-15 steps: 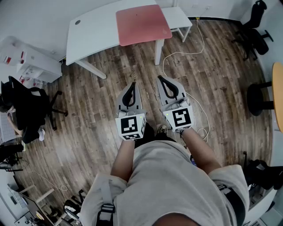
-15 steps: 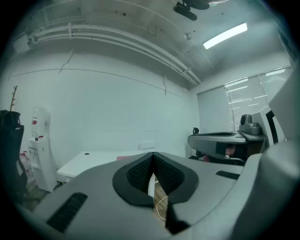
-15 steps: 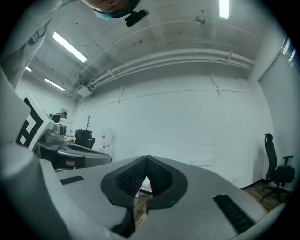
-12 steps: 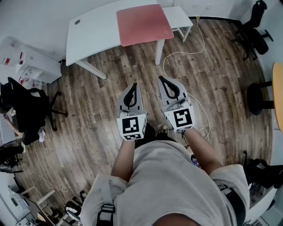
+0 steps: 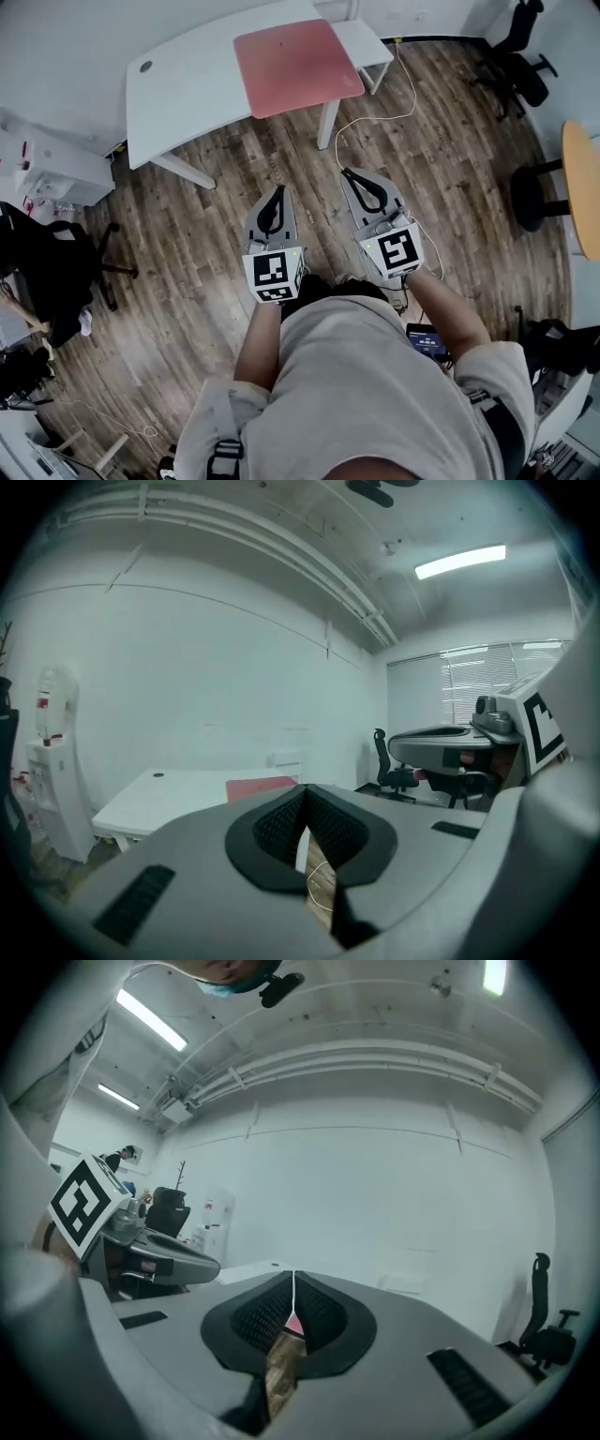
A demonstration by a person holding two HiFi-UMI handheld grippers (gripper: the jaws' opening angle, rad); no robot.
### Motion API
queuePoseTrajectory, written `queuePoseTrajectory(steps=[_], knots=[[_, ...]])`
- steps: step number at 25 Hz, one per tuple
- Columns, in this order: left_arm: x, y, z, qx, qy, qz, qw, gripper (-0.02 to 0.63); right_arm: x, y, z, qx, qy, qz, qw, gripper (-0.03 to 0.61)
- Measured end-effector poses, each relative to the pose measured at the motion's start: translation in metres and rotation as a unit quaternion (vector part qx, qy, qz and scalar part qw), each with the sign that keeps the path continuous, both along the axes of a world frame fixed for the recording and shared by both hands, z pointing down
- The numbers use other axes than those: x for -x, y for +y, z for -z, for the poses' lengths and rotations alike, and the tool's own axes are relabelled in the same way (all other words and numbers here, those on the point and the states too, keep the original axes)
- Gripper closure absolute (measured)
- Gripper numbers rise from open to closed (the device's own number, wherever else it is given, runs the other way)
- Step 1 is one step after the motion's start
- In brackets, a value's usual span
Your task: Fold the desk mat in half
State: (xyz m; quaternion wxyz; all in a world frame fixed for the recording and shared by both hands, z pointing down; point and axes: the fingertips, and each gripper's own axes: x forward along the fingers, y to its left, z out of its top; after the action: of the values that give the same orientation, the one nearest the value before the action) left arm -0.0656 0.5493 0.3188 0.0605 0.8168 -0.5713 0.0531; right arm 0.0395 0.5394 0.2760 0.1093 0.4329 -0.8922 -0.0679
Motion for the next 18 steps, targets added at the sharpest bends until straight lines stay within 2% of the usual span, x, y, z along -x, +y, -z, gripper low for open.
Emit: queuePoseTrajectory(steps=[7,14,18], knots=[[0.014,-0.02,-0.019,0.023,-0.015,-0.024,0.9993,0.606,0.004,-0.016,-0.023,0.01,0.044,-0.021,0.999,0.537],[0.01,-0.058,-0.043,0.054,-0.031,-0.031,0.9976,0.606,-0.015,-0.058,-0.05,0.037,0.061,-0.029,0.997,0.537],[0.0,-0.085,-0.053,0.064,-0.031,-0.028,0.9971,0.606,-0.031,-0.087,-0.065,0.042,0.075,-0.017,0.996,0.537]])
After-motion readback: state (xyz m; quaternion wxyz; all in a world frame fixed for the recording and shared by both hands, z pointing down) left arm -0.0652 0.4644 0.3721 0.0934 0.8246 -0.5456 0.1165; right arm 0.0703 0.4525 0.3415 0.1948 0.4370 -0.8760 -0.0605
